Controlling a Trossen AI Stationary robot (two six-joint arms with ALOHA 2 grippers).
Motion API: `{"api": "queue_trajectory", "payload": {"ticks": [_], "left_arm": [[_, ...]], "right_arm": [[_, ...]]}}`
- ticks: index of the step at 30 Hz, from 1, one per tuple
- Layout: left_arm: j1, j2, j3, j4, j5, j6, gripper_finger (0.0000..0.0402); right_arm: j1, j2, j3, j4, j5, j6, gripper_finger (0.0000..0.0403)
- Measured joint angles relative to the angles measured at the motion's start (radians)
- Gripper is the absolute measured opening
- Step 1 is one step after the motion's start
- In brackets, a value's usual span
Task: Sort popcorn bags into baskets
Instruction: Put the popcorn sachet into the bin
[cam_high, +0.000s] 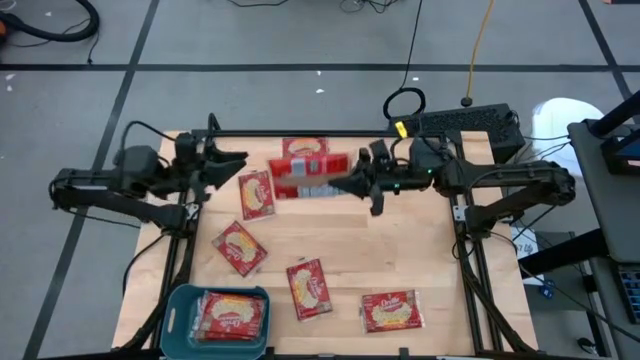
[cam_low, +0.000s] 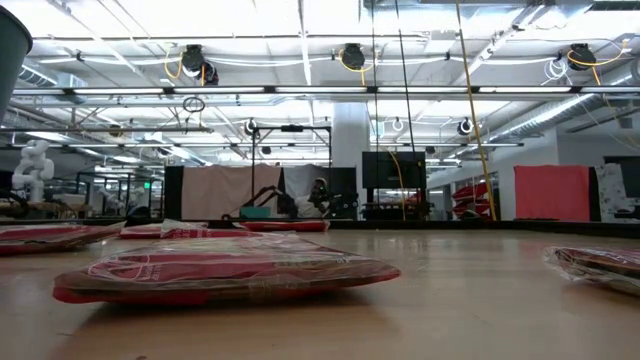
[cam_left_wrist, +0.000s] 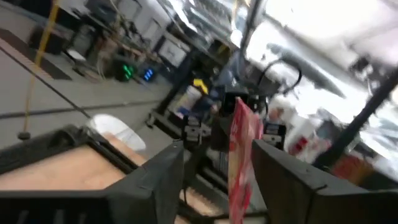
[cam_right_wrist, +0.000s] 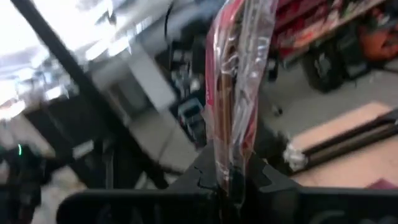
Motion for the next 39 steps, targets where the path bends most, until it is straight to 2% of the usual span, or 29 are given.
{"api": "queue_trajectory", "payload": {"ticks": [5,10,13,20,23,27,33,39], "left_arm": [[-0.029,0.053,0.144,-0.172,0.06,0.068,0.0141],[-0.063,0.18,0.338,-0.36,0.112,0.131,0.013],[-0.084,0.281,0.457,-0.461,0.163,0.168,0.0159],[-0.14,0.486,0.669,-0.689,0.165,0.215,0.0264],[-0.159,0.548,0.712,-0.753,0.168,0.208,0.0289],[-0.175,0.597,0.726,-0.804,0.185,0.167,0.0292],[-0.192,0.66,0.726,-0.858,0.256,0.133,0.0258],[-0.196,0.714,0.726,-0.901,0.242,0.13,0.0222]], "right_arm": [[0.059,0.056,0.124,-0.18,0.043,-0.065,0.0003],[0.101,0.1,0.151,-0.181,0.095,-0.099,0.0004],[0.124,0.137,0.151,-0.183,0.107,-0.099,0.0004],[0.173,0.215,0.151,-0.171,0.106,-0.093,0.0004],[0.19,0.239,0.15,-0.171,0.103,-0.085,0.0004],[0.201,0.254,0.15,-0.178,0.108,-0.087,0.0004],[0.201,0.253,0.15,-0.218,0.149,-0.107,0.0004],[0.199,0.253,0.15,-0.232,0.151,-0.151,0.0004]]}}
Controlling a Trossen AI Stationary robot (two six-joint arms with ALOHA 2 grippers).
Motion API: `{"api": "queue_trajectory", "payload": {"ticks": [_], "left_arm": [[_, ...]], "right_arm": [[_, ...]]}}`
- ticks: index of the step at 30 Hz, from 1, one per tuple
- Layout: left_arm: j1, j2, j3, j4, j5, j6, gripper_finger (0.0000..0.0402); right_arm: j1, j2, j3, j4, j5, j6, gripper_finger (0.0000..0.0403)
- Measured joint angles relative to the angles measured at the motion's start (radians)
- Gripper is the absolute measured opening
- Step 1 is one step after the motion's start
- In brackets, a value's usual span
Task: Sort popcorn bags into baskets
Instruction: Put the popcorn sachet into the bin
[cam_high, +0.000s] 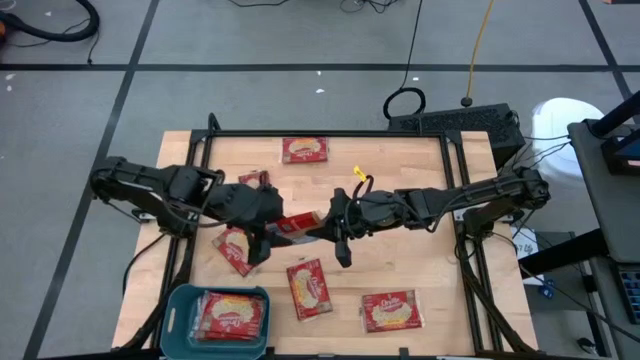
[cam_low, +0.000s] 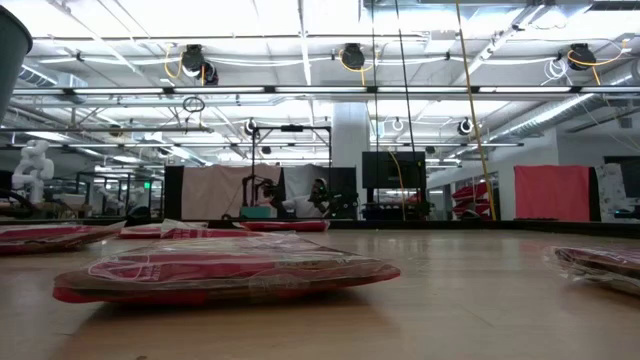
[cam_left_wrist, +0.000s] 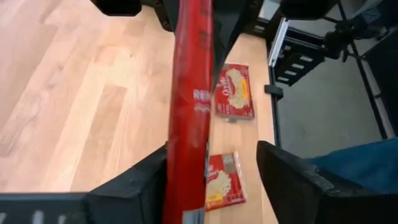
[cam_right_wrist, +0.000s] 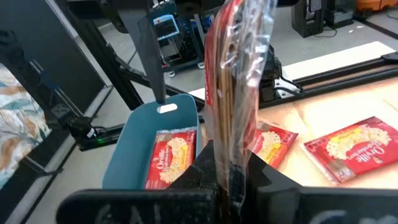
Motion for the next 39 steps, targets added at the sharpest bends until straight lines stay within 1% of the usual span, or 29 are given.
{"api": "queue_trajectory", "payload": {"ticks": [7,17,21,23,26,32,34,37,39], "left_arm": [[0.003,0.024,0.0,-0.007,-0.001,-0.014,0.0179],[0.026,0.023,0.0,-0.029,-0.001,0.013,0.0098],[0.036,0.023,-0.008,-0.033,0.012,0.02,0.008],[0.037,0.023,-0.012,-0.036,0.01,0.02,0.008],[0.037,0.023,-0.012,-0.037,0.007,0.015,0.0091],[0.048,0.06,-0.015,-0.045,0.002,0.034,0.0144],[0.055,0.076,-0.012,-0.013,-0.006,0.049,0.0158],[0.053,0.086,-0.016,-0.014,-0.016,0.047,0.0164],[0.054,0.093,-0.013,0.004,-0.018,0.039,0.0159]], "right_arm": [[0.0,0.0,0.0,-0.035,-0.005,-0.02,0.0004],[0.0,0.0,0.0,-0.086,-0.024,-0.039,0.0004],[-0.001,0.0,0.0,-0.092,-0.026,-0.041,0.0004],[-0.001,0.0,0.0,-0.094,-0.026,-0.041,0.0004],[-0.001,0.0,0.0,-0.098,-0.025,-0.041,0.0004],[-0.009,0.0,-0.001,-0.12,-0.026,-0.041,0.0004],[-0.011,0.0,-0.001,-0.12,-0.026,-0.041,0.0004],[-0.01,0.0,-0.001,-0.125,-0.026,-0.041,0.0004],[-0.01,0.0,-0.001,-0.138,-0.026,-0.039,0.0004]]}}
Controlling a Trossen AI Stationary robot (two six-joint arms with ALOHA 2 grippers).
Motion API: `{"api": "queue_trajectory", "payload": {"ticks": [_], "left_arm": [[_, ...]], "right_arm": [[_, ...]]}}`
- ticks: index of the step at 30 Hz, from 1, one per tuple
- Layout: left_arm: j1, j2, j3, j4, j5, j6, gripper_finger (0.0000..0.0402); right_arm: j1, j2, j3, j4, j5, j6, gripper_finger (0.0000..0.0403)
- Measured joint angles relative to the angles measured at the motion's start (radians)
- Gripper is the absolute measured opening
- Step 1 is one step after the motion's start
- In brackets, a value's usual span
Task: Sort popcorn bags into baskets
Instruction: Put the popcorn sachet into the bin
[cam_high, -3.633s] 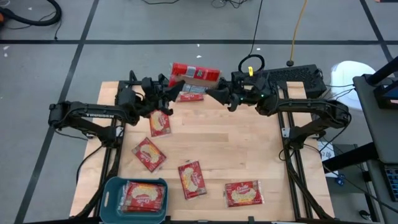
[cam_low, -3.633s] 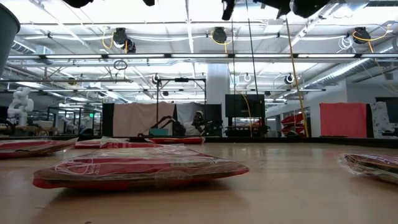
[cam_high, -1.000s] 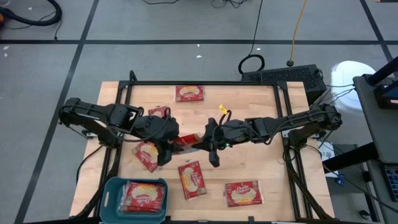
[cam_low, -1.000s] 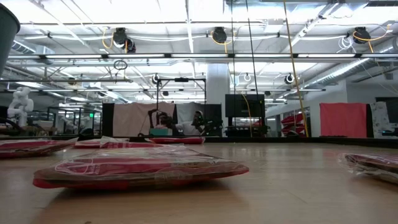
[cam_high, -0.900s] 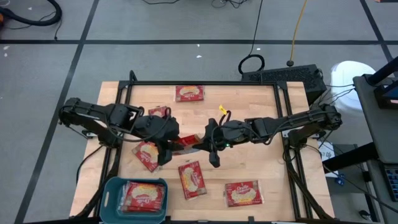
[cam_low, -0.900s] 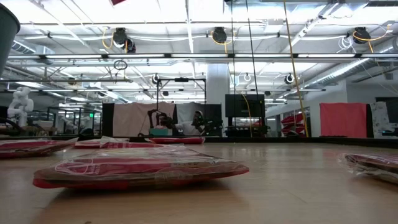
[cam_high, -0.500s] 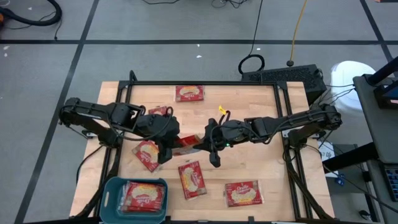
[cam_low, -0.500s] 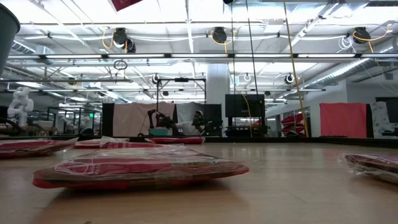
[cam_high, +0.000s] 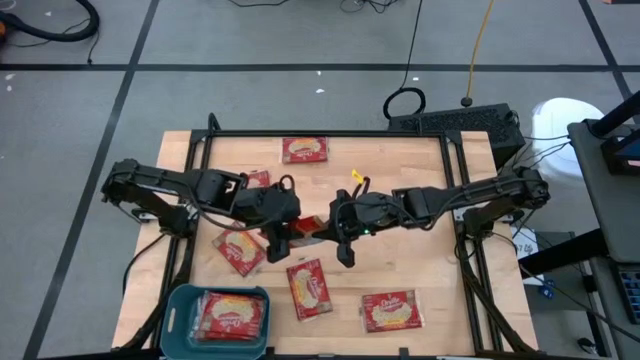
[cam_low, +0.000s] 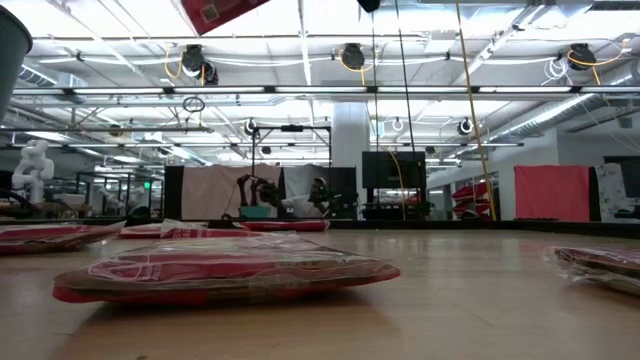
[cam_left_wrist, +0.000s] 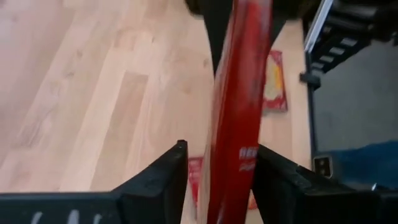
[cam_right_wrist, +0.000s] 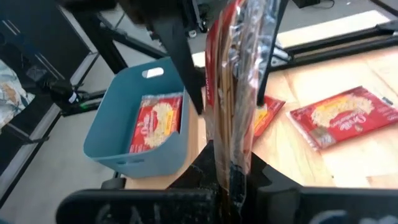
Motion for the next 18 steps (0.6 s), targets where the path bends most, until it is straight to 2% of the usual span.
{"api": "queue_trajectory", "payload": {"ticks": [5,13,18], "left_arm": [[-0.001,0.0,-0.001,-0.019,0.014,-0.001,0.0118],[-0.004,0.0,-0.001,-0.025,0.021,0.016,0.0021],[-0.016,-0.005,-0.001,-0.036,0.033,-0.001,0.0027]], "right_arm": [[0.0,0.0,0.0,-0.007,0.0,0.001,0.0004],[-0.003,0.0,0.0,-0.014,0.0,-0.007,0.0004],[-0.003,0.0,0.0,-0.003,-0.035,0.003,0.0018]]}}
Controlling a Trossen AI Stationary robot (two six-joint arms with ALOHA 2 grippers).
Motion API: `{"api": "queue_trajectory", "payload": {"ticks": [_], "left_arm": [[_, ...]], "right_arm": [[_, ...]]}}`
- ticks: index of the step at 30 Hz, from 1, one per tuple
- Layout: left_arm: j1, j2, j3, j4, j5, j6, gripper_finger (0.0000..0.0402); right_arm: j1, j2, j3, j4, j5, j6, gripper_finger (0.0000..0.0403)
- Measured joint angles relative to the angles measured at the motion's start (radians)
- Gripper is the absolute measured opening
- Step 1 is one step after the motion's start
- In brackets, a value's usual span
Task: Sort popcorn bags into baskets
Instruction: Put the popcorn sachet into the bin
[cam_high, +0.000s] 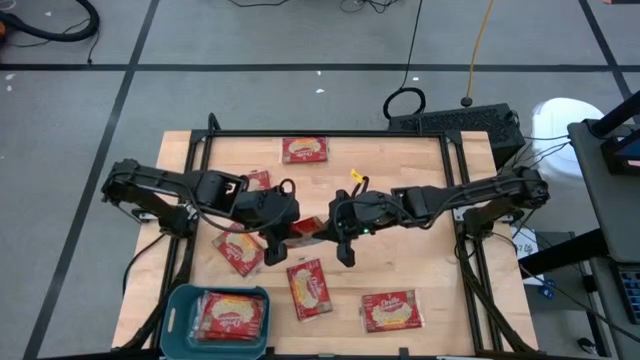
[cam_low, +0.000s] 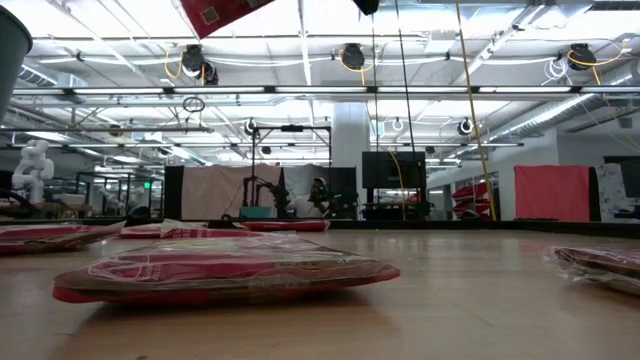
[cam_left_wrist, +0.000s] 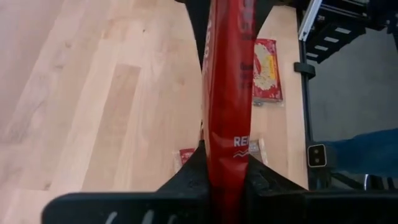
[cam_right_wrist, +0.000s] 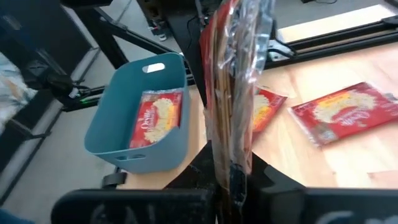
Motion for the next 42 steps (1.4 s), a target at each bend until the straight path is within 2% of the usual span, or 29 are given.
{"api": "queue_trajectory", "payload": {"ticks": [6,12,16,20,27,33,42], "left_arm": [[-0.081,-0.013,0.0,-0.099,0.001,-0.073,0.0019],[-0.236,-0.017,0.0,-0.196,-0.016,-0.213,0.002],[-0.366,-0.017,0.0,-0.239,-0.033,-0.337,0.0029],[-0.485,-0.017,0.0,-0.304,-0.107,-0.496,0.0019],[-0.664,0.014,0.0,-0.408,-0.12,-0.699,0.0022],[-0.713,0.067,0.0,-0.463,-0.118,-0.77,0.0021],[-0.713,0.199,0.0,-0.487,-0.131,-0.682,0.0027]], "right_arm": [[0.001,-0.03,0.0,0.008,-0.025,0.131,0.0077],[0.004,-0.063,0.0,-0.062,-0.023,0.193,0.0119],[0.008,-0.075,0.0,-0.15,-0.021,0.218,0.0124],[0.009,-0.075,0.0,-0.212,-0.025,0.222,0.0122],[0.015,-0.075,0.0,-0.248,-0.119,0.198,0.0121],[0.022,-0.075,0.0,-0.248,-0.126,0.154,0.0121],[0.023,-0.075,0.0,-0.249,-0.15,0.159,0.0121]]}}
